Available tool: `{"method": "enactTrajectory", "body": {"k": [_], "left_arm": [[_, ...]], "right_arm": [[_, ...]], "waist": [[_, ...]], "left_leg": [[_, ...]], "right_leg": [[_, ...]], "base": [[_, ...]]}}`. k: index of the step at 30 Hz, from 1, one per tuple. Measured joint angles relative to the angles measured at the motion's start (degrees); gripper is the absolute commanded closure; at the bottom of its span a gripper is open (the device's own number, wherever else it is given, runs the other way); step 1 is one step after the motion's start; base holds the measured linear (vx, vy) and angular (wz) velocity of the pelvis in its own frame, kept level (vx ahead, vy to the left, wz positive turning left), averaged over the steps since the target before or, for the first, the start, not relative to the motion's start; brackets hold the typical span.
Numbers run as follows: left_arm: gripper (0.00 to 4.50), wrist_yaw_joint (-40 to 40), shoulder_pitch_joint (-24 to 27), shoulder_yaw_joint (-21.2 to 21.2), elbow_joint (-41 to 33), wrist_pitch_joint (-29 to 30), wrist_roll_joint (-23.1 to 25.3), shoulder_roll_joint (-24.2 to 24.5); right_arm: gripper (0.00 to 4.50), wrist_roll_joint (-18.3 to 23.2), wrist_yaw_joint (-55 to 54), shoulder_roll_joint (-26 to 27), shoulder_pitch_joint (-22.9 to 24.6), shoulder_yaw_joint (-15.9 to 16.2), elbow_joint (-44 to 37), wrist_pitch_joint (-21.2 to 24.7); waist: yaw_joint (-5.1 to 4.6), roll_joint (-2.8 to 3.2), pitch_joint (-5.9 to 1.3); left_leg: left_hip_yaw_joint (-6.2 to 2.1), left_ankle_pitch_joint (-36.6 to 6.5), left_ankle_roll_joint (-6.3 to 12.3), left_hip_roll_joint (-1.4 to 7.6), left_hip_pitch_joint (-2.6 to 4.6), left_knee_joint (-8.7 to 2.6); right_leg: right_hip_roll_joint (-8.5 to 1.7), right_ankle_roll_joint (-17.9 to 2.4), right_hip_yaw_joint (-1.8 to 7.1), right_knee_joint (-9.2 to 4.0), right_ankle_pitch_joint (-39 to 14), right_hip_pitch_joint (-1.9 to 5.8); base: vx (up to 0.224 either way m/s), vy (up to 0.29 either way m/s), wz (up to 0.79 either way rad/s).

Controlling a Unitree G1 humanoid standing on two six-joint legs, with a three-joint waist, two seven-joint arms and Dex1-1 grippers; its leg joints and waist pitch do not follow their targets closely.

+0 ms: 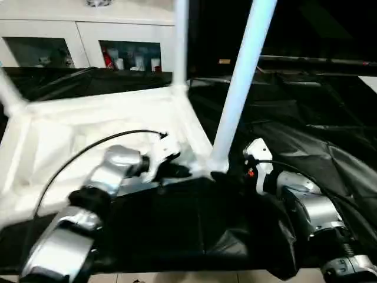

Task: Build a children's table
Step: Rotate leg to tighten

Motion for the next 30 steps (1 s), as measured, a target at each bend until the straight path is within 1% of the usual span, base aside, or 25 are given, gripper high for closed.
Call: {"method": "enactTrajectory", "body": {"k": [3,5,6,9,11,13,17,21,23,25,30], "left_arm": [[4.5,-2.84,0.94,-0.51,-1.72,0.68,-0.43,0.82],[4.5,-3.41,1.31,-0.48,-2.18,0.73,-0.47,1.01],[4.5,-3.66,1.6,-0.47,-2.65,0.86,-0.49,1.1],[4.5,-3.9,1.95,-0.38,-3.22,1.19,-0.6,1.24],[4.5,-3.95,2.1,-0.38,-3.68,1.61,-0.72,1.32],[4.5,-3.95,2.47,-0.37,-4.63,2.06,-0.74,1.51],[4.5,-3.97,2.87,-0.32,-5.56,2.75,-0.76,1.66],[4.5,-3.95,3.18,-0.25,-6.0,2.81,-0.76,1.73],[4.5,-3.67,3.3,-0.21,-6.1,2.96,-0.74,1.73],[4.5,-2.16,3.25,0.01,-5.9,3.2,-0.43,1.35],[4.5,7.55,0.49,0.02,-1.37,3.39,2.19,-2.92]], "right_arm": [[0.55,0.24,2.63,-0.99,0.0,1.09,-1.71,0.32],[0.55,0.04,3.83,-1.4,0.05,1.68,-1.89,0.34],[0.71,-0.34,4.64,-1.77,0.19,2.1,-1.8,0.27],[0.81,-1.08,5.15,-2.17,0.26,2.95,-1.36,0.1],[1.08,-1.28,5.53,-2.22,0.26,3.18,-1.24,0.02],[1.21,-1.35,5.81,-2.45,0.26,3.56,-1.24,-0.11],[1.6,-1.45,5.98,-2.76,0.25,3.67,-1.24,-0.3],[1.79,-1.65,5.98,-2.62,0.26,3.68,-1.24,-0.41],[1.8,-1.53,5.47,-2.11,0.26,3.44,-0.76,-0.49],[1.81,-1.08,3.9,-1.06,0.26,2.52,0.42,-0.62],[1.83,-3.11,-9.59,3.89,-0.7,-0.64,4.12,-0.39]], "waist": [[0.65,0.05,0.03],[0.63,0.05,0.04],[0.56,0.0,0.06],[0.47,-0.05,0.09],[0.46,-0.08,0.11],[0.46,-0.11,0.12],[0.47,-0.14,0.14],[0.46,-0.15,0.15],[0.43,-0.16,0.14],[0.3,-0.17,0.13],[0.19,-0.35,0.02]], "left_leg": [[0.03,0.0,0.0,0.01,0.0,0.0],[0.03,0.0,-0.01,0.02,0.01,0.03],[0.03,0.0,-0.02,0.01,0.02,0.04],[0.03,0.01,-0.03,0.01,0.03,0.05],[0.03,0.01,-0.03,0.01,0.02,0.05],[0.03,0.01,-0.03,0.01,0.01,0.04],[0.03,0.01,-0.02,0.01,0.0,0.04],[0.03,0.01,-0.02,0.01,0.0,0.05],[0.03,0.01,-0.02,0.01,0.02,0.06],[0.03,0.01,-0.02,0.01,0.08,0.1],[0.02,0.01,-0.03,-0.06,0.43,0.22]], "right_leg": [[-0.02,-0.01,-0.02,0.01,-0.01,0.0],[-0.02,-0.01,-0.02,0.05,-0.01,0.01],[-0.03,-0.01,0.0,0.06,0.0,0.02],[-0.04,-0.01,0.0,0.08,0.0,0.02],[-0.04,-0.01,0.0,0.08,-0.01,0.01],[-0.04,0.01,-0.01,0.08,-0.02,0.01],[-0.04,0.03,-0.02,0.07,-0.03,0.0],[-0.04,0.03,-0.01,0.08,-0.03,0.0],[-0.04,0.03,-0.01,0.1,-0.03,0.01],[-0.04,0.02,0.01,0.14,-0.03,0.04],[-0.07,0.03,0.09,0.15,-0.02,0.36]], "base": [[0.0,0.0,0.0],[0.0,0.0,0.0],[0.0,0.0,0.0],[0.0,0.0,0.0],[0.0,0.0,0.0],[0.0,0.0,0.0],[0.0,0.0,0.0],[0.0,0.0,0.0],[0.0,0.0,0.0],[0.0,0.0,0.0],[0.0,0.0,0.0]]}}
